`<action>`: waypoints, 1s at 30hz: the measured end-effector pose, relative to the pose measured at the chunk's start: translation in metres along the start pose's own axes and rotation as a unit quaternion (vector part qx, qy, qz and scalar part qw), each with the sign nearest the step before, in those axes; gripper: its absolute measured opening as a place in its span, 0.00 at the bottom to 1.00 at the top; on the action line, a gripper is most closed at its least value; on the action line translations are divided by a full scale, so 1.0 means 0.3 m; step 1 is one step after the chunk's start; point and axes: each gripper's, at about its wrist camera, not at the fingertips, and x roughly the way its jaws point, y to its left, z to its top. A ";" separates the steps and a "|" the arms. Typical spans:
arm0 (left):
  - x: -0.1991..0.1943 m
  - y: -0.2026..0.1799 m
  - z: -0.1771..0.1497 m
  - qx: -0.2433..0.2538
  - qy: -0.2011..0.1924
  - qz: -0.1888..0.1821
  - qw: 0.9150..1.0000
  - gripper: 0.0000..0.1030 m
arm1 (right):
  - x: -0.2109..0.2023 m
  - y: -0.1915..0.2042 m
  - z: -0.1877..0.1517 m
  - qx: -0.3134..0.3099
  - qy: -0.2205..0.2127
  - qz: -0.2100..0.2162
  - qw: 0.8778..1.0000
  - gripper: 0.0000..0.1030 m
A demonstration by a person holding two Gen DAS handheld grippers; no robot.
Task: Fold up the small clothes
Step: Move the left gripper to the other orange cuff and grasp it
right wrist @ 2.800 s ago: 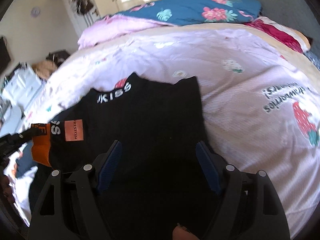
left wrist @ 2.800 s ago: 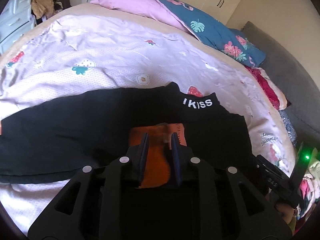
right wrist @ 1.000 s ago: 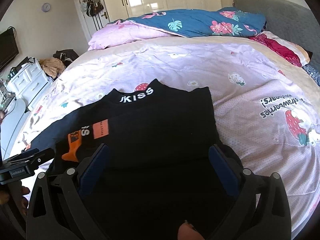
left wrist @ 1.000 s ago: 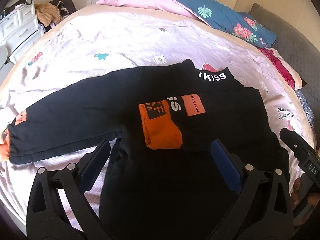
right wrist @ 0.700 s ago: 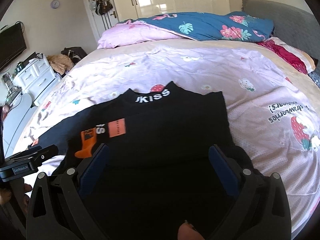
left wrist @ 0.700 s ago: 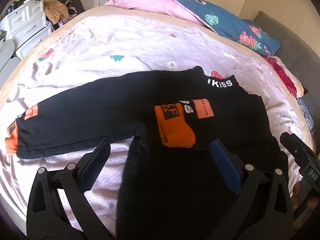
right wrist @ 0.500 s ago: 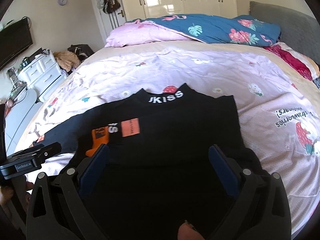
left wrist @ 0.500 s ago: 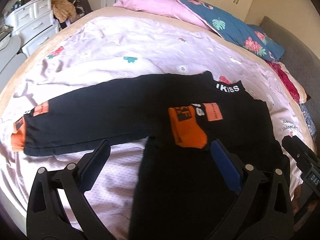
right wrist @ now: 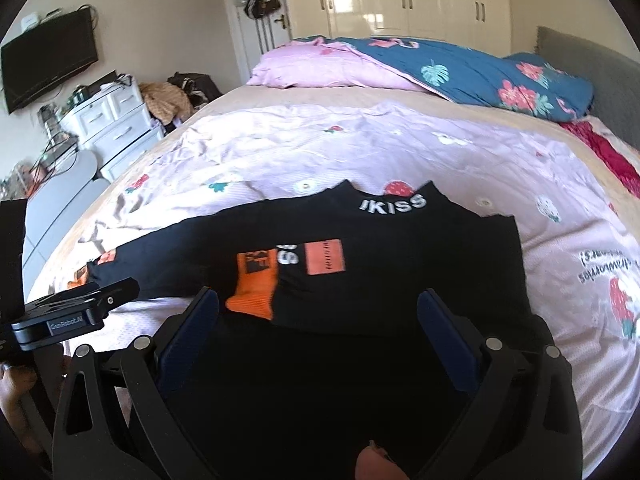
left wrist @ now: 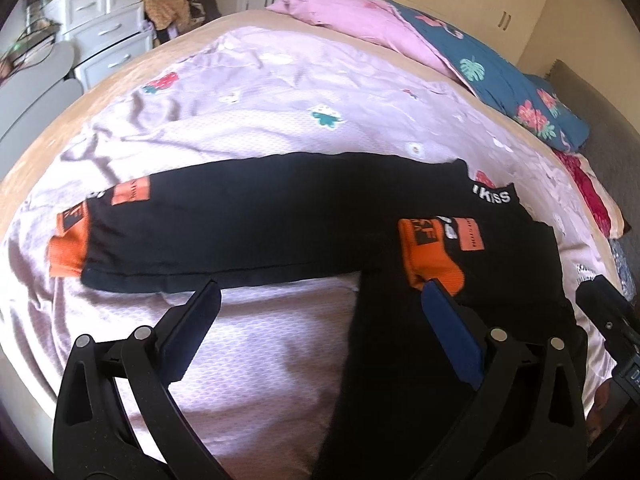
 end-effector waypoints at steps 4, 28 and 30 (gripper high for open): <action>0.002 0.070 -0.007 -0.020 0.002 0.015 1.000 0.91 | 0.015 0.071 0.013 -0.022 0.000 0.011 1.000 0.96; 0.010 0.510 -0.051 -0.161 0.011 0.067 0.985 0.91 | 0.118 0.389 -0.015 -0.116 0.030 0.075 0.990 0.96; 0.016 0.560 -0.056 -0.185 0.009 0.069 0.980 0.91 | 0.122 0.397 -0.022 -0.119 0.032 0.076 0.989 0.96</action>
